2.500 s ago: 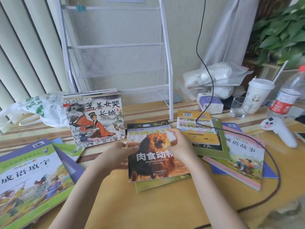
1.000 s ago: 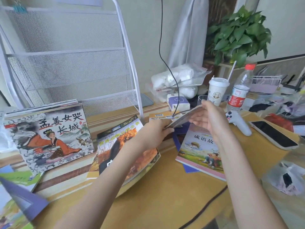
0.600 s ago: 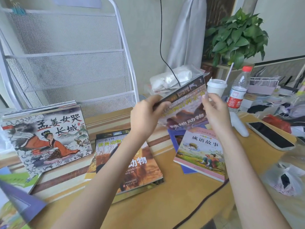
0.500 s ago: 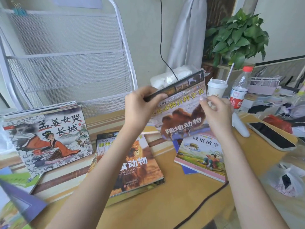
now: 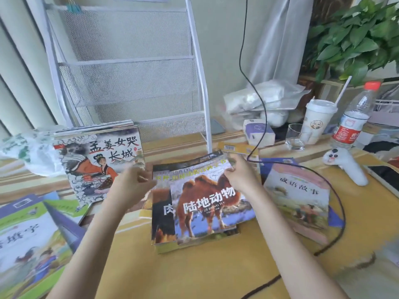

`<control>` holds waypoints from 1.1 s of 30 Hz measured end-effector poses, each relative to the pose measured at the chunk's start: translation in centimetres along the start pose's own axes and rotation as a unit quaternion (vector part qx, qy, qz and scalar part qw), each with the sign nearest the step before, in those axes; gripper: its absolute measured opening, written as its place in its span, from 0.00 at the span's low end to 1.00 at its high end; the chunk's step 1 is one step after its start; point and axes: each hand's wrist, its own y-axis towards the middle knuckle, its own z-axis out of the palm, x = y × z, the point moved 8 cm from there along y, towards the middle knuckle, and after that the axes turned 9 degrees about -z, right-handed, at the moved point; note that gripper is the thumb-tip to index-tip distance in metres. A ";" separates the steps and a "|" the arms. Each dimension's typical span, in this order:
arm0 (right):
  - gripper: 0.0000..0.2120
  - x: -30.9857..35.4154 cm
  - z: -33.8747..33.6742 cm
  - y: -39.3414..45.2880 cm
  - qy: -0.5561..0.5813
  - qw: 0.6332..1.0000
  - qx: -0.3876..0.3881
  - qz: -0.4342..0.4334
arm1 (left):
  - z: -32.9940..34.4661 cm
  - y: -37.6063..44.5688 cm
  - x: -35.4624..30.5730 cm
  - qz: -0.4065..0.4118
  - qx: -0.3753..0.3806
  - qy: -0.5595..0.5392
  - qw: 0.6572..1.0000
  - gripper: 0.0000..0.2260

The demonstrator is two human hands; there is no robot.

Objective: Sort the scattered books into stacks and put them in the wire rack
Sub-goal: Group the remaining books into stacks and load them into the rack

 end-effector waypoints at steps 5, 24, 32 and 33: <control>0.22 -0.9 4.3 -1.5 -0.026 0.999 0.015 0.012 | 4.1 -1.9 2.2 -0.031 0.091 -0.032 0.995 0.21; 0.10 14.1 11.6 -7.1 0.049 0.955 0.134 -0.260 | -3.4 -8.0 4.6 0.052 -0.138 0.167 0.975 0.28; 0.22 18.0 24.6 -12.8 0.024 0.885 0.439 -0.155 | -8.6 -12.5 15.2 -0.117 -0.113 0.370 0.915 0.39; 0.22 18.2 25.3 -13.1 0.038 0.884 0.442 -0.149 | -9.1 -12.7 14.6 -0.094 -0.133 0.370 0.915 0.37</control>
